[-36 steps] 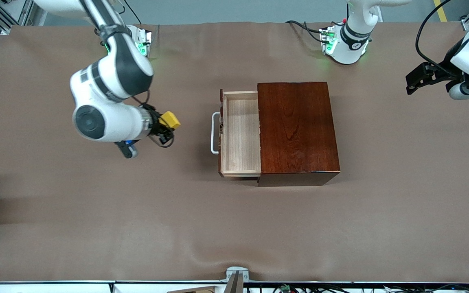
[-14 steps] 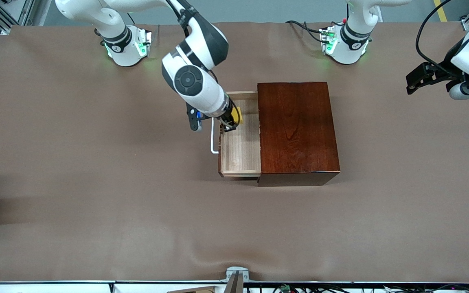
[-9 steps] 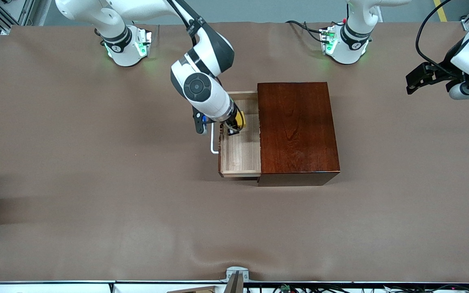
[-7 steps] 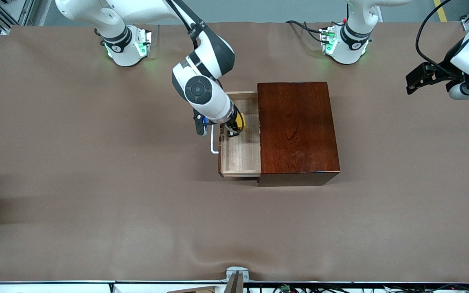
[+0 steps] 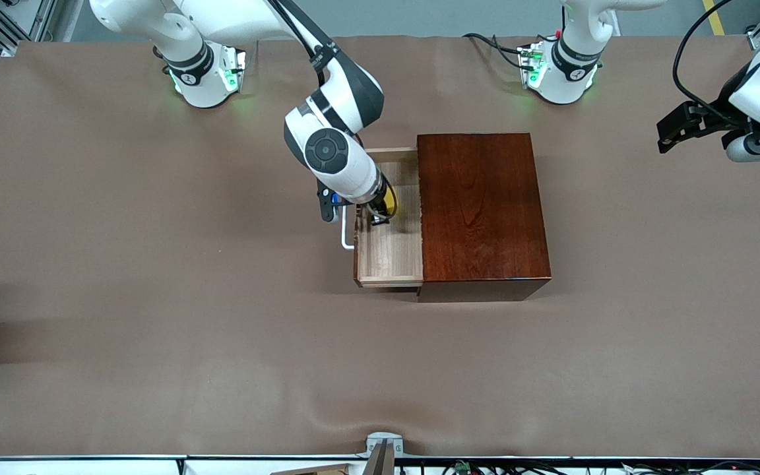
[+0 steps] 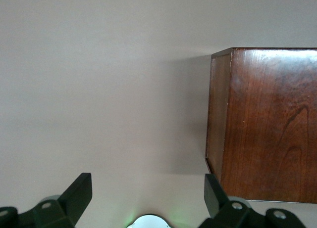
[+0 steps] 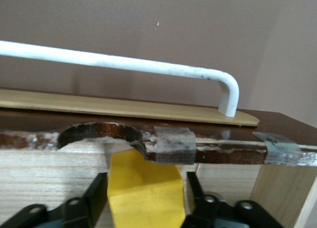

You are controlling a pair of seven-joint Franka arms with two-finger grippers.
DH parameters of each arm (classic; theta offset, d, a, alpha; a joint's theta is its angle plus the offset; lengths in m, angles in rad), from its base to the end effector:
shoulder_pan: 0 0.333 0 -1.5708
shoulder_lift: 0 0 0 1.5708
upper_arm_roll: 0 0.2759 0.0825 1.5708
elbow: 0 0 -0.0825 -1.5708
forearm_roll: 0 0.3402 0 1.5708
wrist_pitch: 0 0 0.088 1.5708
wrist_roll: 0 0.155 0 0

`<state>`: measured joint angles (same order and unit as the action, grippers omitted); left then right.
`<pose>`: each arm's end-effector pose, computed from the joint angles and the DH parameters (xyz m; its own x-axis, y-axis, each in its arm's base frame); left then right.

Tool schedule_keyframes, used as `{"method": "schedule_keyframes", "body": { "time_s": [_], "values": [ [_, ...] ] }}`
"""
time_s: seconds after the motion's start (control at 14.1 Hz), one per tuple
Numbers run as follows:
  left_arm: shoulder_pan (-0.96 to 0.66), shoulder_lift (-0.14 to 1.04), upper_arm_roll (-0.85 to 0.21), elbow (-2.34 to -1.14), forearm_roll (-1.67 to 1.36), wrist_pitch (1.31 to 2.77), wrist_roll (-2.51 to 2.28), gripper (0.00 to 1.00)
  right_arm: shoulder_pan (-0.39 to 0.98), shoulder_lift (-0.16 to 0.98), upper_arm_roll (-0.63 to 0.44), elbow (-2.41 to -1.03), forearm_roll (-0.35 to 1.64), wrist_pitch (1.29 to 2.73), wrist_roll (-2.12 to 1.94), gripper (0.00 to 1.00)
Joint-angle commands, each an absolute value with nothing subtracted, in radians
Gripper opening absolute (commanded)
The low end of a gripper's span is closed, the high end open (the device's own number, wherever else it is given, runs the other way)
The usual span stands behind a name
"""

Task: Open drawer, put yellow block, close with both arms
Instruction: 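Lower the cube into the drawer and open the right gripper, then withdraw the right gripper while the left gripper reaches the drawer handle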

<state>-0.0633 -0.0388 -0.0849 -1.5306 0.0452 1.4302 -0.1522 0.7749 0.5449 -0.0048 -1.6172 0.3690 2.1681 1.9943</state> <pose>0.4784 -0.0646 0.5610 0.9985 0.0106 -0.0535 0.0076 -0.9983 -0.0571 0.4351 0.4618 0.2549 0.1147 -0.9586 -0.2606 -0.9770 -0.1563 0.1448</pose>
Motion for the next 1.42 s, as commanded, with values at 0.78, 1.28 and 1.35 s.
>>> {"method": "schedule_keyframes", "body": {
  "time_s": [0.78, 1.28, 1.35],
  "values": [
    [-0.087, -0.045, -0.236, -1.460, 0.026, 1.425, -0.156, 1.00, 0.609, 0.535, -0.018, -1.313, 0.370, 1.749, 1.956, 1.00],
    [-0.113, 0.104, -0.414, -1.343, 0.008, 1.428, -0.513, 1.00, 0.444, 0.500, -0.020, -1.266, 0.374, 1.622, 1.698, 1.00],
    [-0.135, 0.132, -0.425, -1.322, 0.008, 1.434, -0.584, 1.00, 0.425, 0.497, -0.020, -1.264, 0.370, 1.608, 1.651, 1.00]
  ]
}}
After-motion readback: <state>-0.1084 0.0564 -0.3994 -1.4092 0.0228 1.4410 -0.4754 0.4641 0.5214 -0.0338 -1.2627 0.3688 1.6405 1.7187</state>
